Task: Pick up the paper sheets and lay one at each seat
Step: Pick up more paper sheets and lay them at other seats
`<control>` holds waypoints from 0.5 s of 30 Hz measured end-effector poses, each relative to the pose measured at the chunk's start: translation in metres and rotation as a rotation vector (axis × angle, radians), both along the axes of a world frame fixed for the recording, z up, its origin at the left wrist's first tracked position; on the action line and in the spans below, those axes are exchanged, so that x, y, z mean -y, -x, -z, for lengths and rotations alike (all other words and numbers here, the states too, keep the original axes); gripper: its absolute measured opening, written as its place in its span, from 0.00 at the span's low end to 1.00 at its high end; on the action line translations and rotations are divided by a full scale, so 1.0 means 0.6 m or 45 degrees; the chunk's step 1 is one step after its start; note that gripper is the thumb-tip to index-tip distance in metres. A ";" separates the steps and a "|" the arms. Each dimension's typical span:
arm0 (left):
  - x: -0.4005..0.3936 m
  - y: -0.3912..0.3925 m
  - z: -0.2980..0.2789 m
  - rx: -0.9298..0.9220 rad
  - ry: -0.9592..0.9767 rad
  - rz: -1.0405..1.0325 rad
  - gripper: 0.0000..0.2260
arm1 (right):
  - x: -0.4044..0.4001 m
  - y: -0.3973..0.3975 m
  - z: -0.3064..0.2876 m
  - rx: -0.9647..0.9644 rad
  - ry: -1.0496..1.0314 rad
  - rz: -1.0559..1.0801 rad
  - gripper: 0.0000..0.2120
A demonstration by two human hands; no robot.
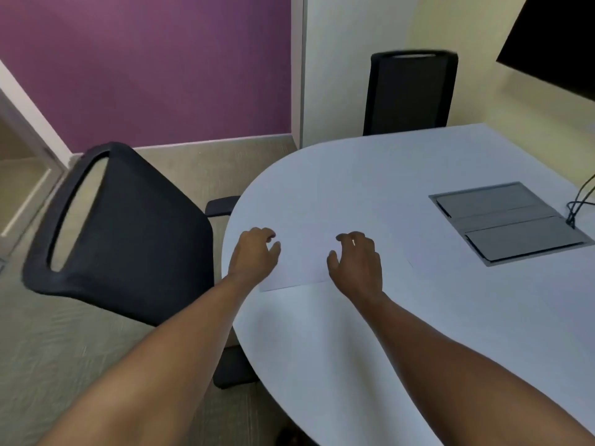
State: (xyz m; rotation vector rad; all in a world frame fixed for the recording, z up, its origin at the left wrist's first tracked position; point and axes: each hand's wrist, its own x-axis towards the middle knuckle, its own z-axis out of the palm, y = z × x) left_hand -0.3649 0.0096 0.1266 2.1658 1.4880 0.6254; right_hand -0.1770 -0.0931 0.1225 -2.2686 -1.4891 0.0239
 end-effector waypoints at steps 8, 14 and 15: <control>0.011 0.071 -0.170 -0.175 -0.257 0.209 0.17 | 0.038 0.056 -0.099 0.095 0.047 0.010 0.23; -0.008 0.163 -0.247 -0.184 -0.332 0.277 0.16 | 0.011 0.145 -0.153 0.188 0.022 0.008 0.23; -0.015 0.181 -0.254 -0.195 -0.337 0.292 0.16 | 0.003 0.165 -0.160 0.198 0.014 0.014 0.23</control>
